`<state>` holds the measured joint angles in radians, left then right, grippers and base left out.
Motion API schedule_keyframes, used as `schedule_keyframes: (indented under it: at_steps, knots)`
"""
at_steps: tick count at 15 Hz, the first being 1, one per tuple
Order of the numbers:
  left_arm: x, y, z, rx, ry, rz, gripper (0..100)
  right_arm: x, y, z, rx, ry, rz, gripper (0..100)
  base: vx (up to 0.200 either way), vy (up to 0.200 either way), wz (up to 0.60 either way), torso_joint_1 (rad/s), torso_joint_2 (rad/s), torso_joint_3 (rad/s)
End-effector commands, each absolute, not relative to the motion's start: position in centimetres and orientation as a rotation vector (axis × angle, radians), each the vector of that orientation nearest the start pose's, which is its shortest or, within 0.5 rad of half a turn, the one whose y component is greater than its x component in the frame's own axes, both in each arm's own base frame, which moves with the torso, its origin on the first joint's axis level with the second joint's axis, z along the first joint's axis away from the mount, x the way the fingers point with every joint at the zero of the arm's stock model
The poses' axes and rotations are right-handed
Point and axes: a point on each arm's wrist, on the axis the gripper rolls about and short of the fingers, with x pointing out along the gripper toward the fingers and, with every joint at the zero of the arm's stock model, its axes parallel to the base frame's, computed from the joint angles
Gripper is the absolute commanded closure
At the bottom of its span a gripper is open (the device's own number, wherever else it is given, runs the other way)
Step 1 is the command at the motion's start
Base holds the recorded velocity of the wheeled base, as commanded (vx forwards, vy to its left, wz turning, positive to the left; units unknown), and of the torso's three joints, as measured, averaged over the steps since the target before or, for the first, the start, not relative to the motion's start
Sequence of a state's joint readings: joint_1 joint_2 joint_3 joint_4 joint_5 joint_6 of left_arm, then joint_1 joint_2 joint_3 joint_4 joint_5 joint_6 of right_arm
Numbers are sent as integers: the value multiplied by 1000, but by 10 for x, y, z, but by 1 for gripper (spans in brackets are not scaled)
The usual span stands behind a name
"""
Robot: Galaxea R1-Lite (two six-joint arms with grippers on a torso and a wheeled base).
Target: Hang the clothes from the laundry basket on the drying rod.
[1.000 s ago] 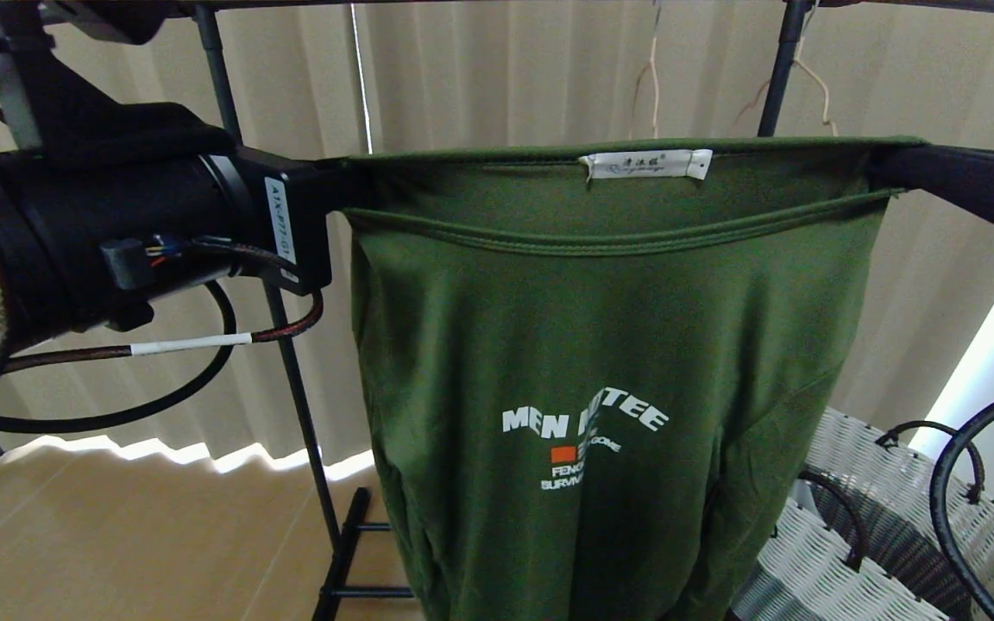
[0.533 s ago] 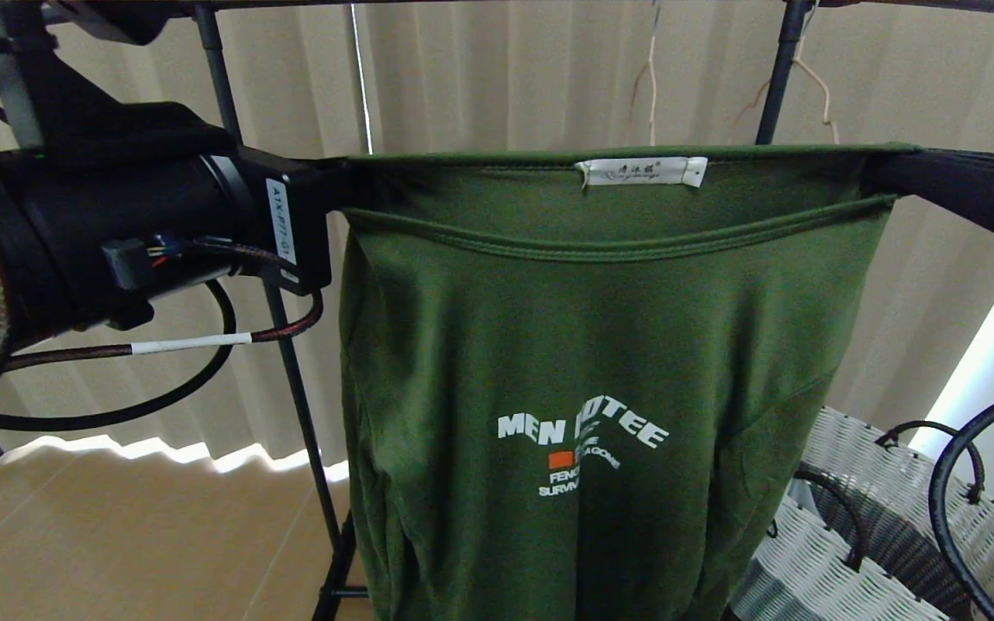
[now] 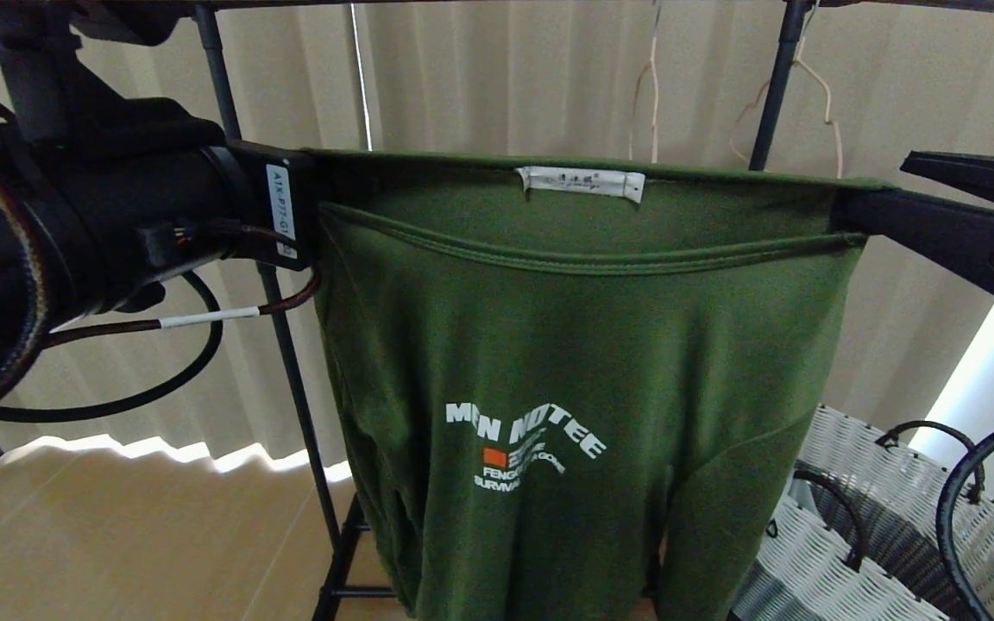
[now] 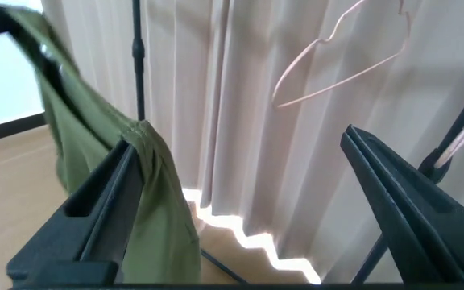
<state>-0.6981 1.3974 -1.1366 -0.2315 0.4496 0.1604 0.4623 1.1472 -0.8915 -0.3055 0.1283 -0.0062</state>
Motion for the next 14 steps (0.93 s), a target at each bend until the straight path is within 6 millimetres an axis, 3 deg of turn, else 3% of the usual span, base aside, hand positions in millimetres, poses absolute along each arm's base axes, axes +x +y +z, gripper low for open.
schedule_keyframes:
  at_steps: [1,10,13,14]
  knots:
    - [191,-147,322,173,4,-225,100,143,75,306,3,-57,593,0,0,0,0,0,0,0]
    - [196,-143,318,184,13,-181,100,130,69,304,-1,-63,647,0,0,0,0,0,0,0]
    - [184,-128,309,264,27,-167,100,139,53,293,-82,14,467,0,0,0,0,0,0,0]
    - [175,-112,303,320,35,-134,100,140,43,284,-149,91,351,0,0,0,0,0,0,0]
